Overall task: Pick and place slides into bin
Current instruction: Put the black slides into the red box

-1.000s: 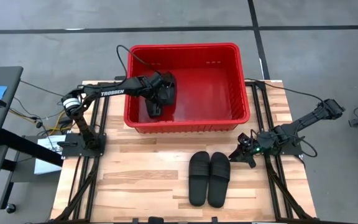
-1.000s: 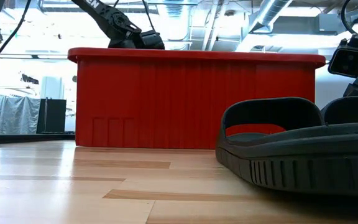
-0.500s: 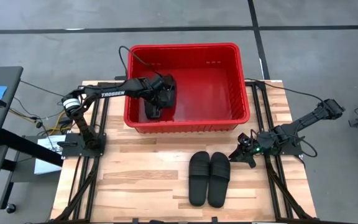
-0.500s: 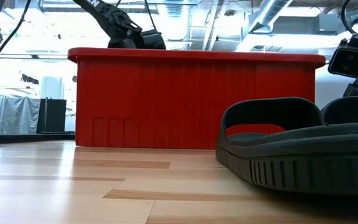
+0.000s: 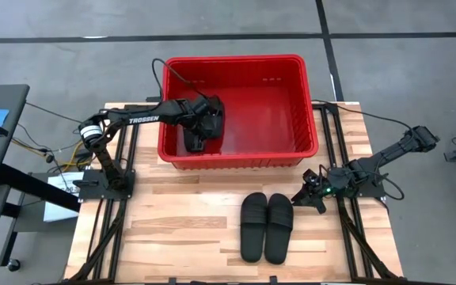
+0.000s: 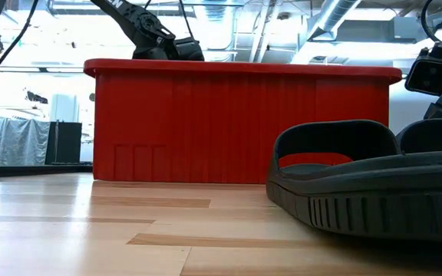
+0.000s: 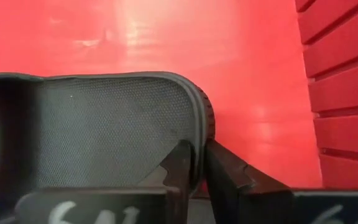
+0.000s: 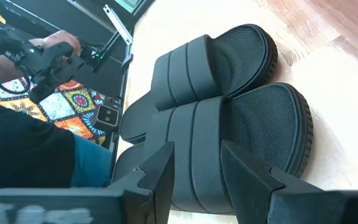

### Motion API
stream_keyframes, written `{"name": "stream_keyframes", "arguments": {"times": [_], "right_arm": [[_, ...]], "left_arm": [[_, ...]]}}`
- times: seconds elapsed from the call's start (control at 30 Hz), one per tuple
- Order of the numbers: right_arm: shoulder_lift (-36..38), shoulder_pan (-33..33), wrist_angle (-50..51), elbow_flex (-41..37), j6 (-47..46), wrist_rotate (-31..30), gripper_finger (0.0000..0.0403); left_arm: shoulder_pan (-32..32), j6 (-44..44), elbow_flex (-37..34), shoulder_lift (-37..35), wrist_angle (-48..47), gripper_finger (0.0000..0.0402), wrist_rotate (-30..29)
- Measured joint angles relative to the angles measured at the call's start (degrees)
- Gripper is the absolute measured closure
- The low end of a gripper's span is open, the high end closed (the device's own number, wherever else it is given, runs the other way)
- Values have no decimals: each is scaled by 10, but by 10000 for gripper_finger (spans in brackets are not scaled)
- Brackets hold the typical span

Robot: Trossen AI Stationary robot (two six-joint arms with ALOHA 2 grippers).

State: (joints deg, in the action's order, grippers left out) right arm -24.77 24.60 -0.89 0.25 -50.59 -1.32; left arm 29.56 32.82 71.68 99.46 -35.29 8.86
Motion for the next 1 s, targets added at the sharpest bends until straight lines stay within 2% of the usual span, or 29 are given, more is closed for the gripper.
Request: {"name": "stream_keyframes", "arguments": {"times": [0.77, 0.87, 1.0], "right_arm": [[0, 0, 0, 0, 0, 0, 280], [0, 0, 0, 0, 0, 0, 280], [0, 0, 0, 0, 0, 0, 280]], "left_arm": [[0, -21, 0, 0, 0, 285, 13], [0, -22, 0, 0, 0, 282, -5], [0, -26, 8, 0, -14, 281, -57]]}}
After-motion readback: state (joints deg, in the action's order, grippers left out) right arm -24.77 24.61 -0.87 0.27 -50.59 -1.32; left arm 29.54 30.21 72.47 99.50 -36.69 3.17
